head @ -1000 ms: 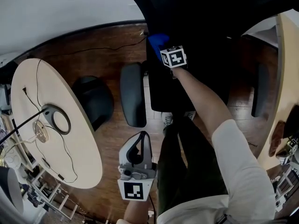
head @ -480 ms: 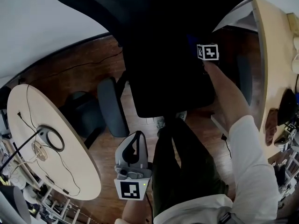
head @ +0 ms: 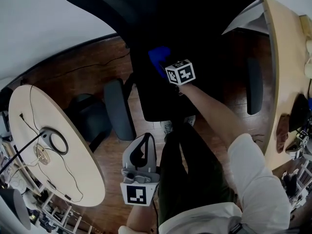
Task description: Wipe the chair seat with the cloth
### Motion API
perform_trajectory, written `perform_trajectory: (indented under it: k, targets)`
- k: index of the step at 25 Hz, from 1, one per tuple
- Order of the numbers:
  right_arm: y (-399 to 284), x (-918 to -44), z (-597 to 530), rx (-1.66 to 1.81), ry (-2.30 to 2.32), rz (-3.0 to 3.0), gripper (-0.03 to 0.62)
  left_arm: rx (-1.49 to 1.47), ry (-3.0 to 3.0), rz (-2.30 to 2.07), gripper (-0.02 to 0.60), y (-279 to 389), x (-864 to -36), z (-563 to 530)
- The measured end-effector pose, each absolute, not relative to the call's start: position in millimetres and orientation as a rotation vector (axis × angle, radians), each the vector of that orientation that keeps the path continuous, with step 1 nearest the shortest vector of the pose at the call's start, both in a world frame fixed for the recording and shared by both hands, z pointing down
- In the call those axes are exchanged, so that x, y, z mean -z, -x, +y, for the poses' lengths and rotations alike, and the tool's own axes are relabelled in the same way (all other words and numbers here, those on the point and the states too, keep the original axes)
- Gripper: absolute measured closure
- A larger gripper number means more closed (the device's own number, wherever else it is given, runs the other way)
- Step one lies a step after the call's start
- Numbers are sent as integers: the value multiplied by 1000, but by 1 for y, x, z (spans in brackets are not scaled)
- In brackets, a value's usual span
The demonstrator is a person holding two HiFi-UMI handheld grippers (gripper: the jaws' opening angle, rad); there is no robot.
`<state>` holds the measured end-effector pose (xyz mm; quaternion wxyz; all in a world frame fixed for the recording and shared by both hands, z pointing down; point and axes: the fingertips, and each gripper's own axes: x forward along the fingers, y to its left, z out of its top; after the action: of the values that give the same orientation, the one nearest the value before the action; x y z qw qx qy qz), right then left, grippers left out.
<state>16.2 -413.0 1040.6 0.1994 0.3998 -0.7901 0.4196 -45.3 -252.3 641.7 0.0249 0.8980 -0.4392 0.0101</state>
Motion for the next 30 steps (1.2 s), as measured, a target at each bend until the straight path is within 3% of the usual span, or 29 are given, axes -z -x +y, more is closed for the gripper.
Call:
perform_trajectory:
  k: [3, 7, 11, 22, 27, 30]
  targets:
    - [78, -1059, -387, -1207, -963, -2223, 502, -40, -2768, -1378, 571, 53, -645, -251]
    - [101, -1089, -380, -1130, -984, -2176, 502, -85, -2750, -1398, 572, 67, -656, -244]
    - [43, -1098, -381, -1047, -1052, -2126, 503, -69, -2746, -1409, 571, 76, -655, -238]
    - [-250, -1099, -350, -998, -1428, -1749, 503, 15, -2823, -1267, 571, 23, -639, -232]
    - [-288, -1104, -337, -992, -1450, -1691, 503, 6, -2841, -1241, 571, 15, -640, -225]
    - [-258, -1088, -342, -1006, -1447, -1759, 503, -3, -2837, -1253, 571, 23, -643, -220]
